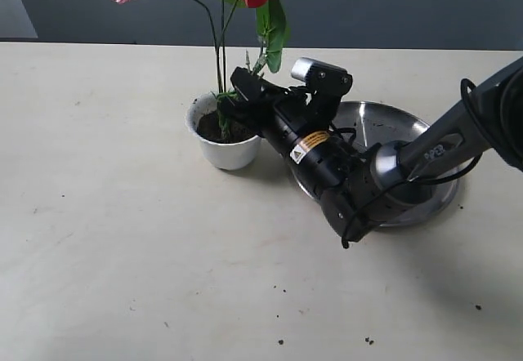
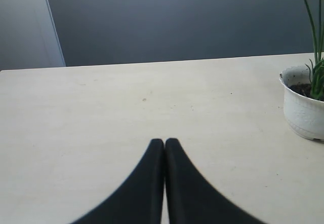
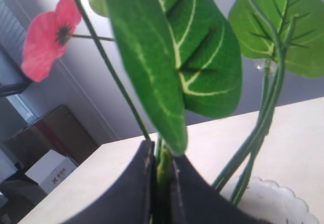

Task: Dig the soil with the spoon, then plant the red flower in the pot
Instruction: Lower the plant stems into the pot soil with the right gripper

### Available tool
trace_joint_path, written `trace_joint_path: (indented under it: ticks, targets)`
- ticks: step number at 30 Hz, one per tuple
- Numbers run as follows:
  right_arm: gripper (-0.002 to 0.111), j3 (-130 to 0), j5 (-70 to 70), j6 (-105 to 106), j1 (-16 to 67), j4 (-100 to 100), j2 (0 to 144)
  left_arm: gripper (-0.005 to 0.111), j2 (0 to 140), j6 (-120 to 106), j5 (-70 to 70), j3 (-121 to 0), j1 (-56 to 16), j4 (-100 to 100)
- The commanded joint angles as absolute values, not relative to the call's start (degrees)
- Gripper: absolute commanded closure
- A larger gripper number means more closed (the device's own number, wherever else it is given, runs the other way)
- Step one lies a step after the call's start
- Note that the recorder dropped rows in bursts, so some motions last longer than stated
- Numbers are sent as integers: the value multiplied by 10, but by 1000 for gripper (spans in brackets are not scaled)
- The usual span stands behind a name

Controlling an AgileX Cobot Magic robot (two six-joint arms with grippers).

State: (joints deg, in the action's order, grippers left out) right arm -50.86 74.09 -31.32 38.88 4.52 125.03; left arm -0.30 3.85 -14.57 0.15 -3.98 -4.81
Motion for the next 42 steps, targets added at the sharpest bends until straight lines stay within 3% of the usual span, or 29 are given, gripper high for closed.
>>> trace_joint_path:
  ticks: [1, 42]
  targets:
    - [109, -498, 669, -334, 388, 35, 1255, 105, 0, 39, -137, 0, -42, -48]
    - [109, -494, 594, -371, 388, -101, 1229, 105, 0, 39, -137, 0, -42, -48]
